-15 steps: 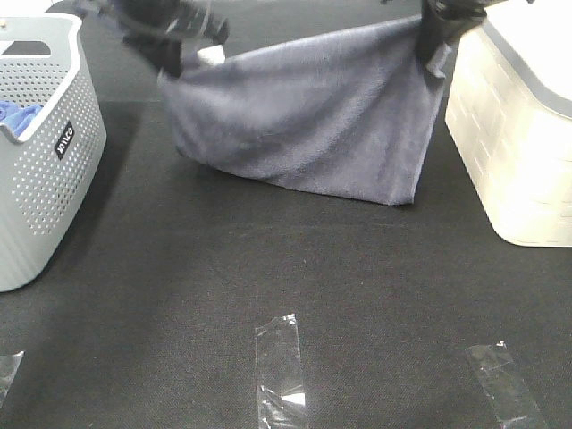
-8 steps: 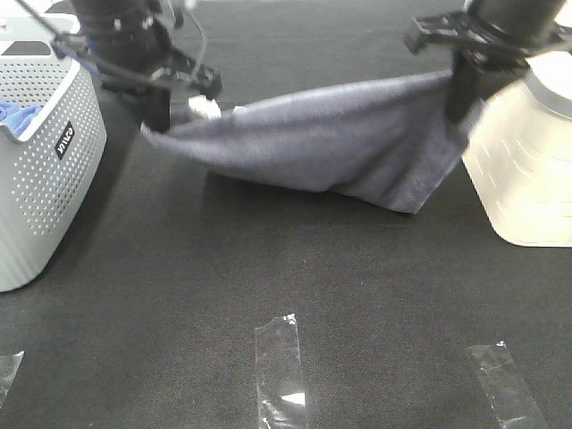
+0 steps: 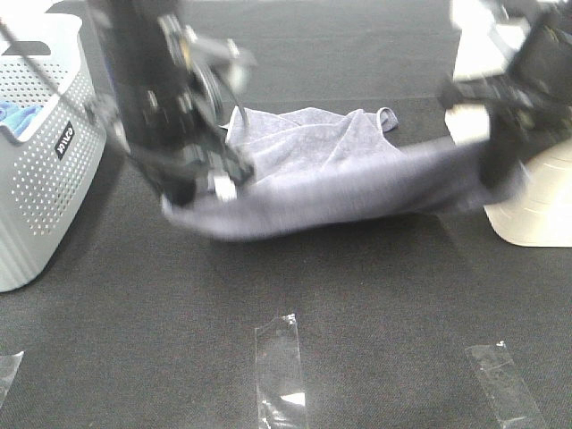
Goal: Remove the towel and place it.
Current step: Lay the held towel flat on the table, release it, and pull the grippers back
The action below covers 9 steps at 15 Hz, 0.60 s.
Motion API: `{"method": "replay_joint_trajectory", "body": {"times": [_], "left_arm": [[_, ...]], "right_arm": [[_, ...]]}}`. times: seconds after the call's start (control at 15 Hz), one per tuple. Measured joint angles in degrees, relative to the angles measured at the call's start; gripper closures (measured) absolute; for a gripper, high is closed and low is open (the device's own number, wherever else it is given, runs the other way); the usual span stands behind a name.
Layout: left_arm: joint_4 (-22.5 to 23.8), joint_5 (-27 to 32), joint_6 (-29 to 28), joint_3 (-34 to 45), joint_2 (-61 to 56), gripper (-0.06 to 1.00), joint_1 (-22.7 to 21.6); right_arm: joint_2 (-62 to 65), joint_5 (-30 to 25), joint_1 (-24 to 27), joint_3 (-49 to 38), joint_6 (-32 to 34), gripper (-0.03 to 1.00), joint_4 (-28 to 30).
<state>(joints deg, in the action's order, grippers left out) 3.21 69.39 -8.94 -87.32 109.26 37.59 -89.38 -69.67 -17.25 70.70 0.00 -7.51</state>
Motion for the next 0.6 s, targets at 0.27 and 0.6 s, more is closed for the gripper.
{"method": "replay_joint_trajectory", "body": {"times": [0.27, 0.6], "left_arm": [[-0.4, -0.17, -4.41, 12.55, -8.54, 0.94, 3.32], [-7.68, -1.2, -7.39, 23.95, -16.44, 0.94, 3.84]], "right_arm": [[3.9, 0.0, 0.0, -9.4, 0.0, 0.97, -2.23], [10.6, 0.06, 0.0, -19.14, -0.29, 0.97, -5.21]]}}
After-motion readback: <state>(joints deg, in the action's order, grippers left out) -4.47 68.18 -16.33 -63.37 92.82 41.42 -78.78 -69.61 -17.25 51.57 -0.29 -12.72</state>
